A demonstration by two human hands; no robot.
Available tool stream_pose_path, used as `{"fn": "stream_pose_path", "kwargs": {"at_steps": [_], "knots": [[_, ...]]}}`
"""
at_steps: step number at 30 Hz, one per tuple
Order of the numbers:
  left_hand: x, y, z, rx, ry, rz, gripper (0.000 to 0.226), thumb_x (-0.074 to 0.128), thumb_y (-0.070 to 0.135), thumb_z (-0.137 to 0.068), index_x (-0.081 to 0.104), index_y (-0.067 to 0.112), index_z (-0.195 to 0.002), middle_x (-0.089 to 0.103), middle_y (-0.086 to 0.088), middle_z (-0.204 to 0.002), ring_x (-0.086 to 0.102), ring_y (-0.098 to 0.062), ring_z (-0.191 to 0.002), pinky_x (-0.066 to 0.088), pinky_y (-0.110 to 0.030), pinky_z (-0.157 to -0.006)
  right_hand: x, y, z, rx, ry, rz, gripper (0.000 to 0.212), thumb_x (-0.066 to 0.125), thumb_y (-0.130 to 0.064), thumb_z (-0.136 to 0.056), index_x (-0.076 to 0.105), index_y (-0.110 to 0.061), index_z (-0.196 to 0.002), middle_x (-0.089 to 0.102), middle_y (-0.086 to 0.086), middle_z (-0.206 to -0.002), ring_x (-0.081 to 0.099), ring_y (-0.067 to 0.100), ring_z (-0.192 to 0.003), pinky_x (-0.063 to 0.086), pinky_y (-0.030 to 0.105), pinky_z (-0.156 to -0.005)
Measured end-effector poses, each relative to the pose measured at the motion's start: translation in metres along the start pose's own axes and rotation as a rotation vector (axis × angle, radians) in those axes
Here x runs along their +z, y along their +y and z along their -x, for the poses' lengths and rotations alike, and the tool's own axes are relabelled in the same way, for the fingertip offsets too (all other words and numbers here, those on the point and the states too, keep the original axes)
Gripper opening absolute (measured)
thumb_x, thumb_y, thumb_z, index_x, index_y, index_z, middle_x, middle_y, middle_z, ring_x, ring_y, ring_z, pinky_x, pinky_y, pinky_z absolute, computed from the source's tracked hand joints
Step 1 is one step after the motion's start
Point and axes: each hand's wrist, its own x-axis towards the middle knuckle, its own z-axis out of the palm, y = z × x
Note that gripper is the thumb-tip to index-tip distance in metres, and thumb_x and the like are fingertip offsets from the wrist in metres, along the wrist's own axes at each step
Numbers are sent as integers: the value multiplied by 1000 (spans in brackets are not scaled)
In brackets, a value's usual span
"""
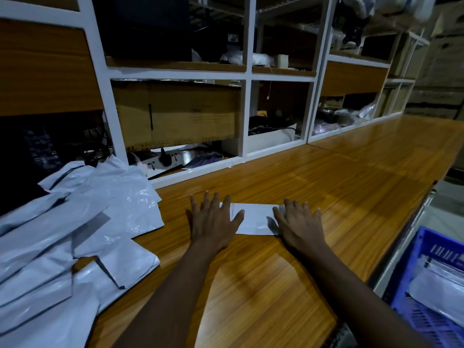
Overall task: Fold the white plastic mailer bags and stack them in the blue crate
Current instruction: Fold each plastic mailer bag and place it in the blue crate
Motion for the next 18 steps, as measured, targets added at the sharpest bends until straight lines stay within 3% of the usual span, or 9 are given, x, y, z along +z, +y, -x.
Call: {"fn": "stream_pose_path", "kwargs": {"at_steps": [2, 5, 9, 11, 13, 16, 18], "knots": [[-1, 13, 0, -11, 90, 7, 58, 21, 53, -103, 34, 25, -152, 29, -4, -160, 12, -28, -151, -3, -59, -118, -2, -11, -4, 0, 82, -86, 54, 27, -41, -97, 61, -4, -116, 61, 26, -123, 58, 47, -109, 45, 63, -88], [3, 45, -4, -50, 131, 87, 48, 32, 39, -103, 42, 20, -146, 35, -6, -157, 18, -30, -149, 6, -57, -119, -8, -37, -11, 78, 124, -181, 48, 33, -33, -90, 67, 1, -96, 66, 25, -103, 62, 44, -96, 48, 57, -83], [14, 66, -16, -133, 83, 179, 43, 38, 37, -102, 48, 16, -139, 46, -5, -148, 29, -29, -143, 14, -53, -117, 2, -56, -23, 163, 66, -298, 68, 14, -40, -95, 62, 4, -114, 61, 28, -122, 52, 49, -120, 39, 62, -101], [19, 64, -19, -183, 15, 154, 54, 34, 48, -102, 43, 15, -144, 42, -8, -149, 28, -32, -143, 15, -56, -116, 9, -57, -28, 199, 96, -269, 57, 24, -36, -103, 56, 4, -127, 52, 31, -136, 41, 50, -132, 30, 62, -107], [23, 63, -23, -238, -48, 122, 66, 23, 55, -102, 35, 11, -149, 33, -14, -155, 21, -37, -145, 13, -57, -116, 16, -56, -31, 215, 105, -222, 54, 30, -37, -104, 56, 2, -131, 47, 35, -140, 38, 53, -134, 29, 62, -107], [21, 64, -27, -331, -119, 167, 73, 17, 56, -102, 21, 6, -155, 15, -19, -162, 9, -39, -149, 5, -55, -119, 15, -57, -36, 341, 16, -313, 77, 19, -47, -95, 59, 12, -125, 50, 40, -134, 45, 56, -126, 35, 60, -106], [20, 64, -31, -369, -138, 186, 75, 19, 56, -102, 17, 5, -156, 11, -19, -163, 7, -39, -150, 4, -53, -120, 10, -56, -39, 406, 51, -382, 79, 23, -49, -96, 50, 17, -131, 42, 40, -140, 40, 54, -132, 30, 58, -111]]}}
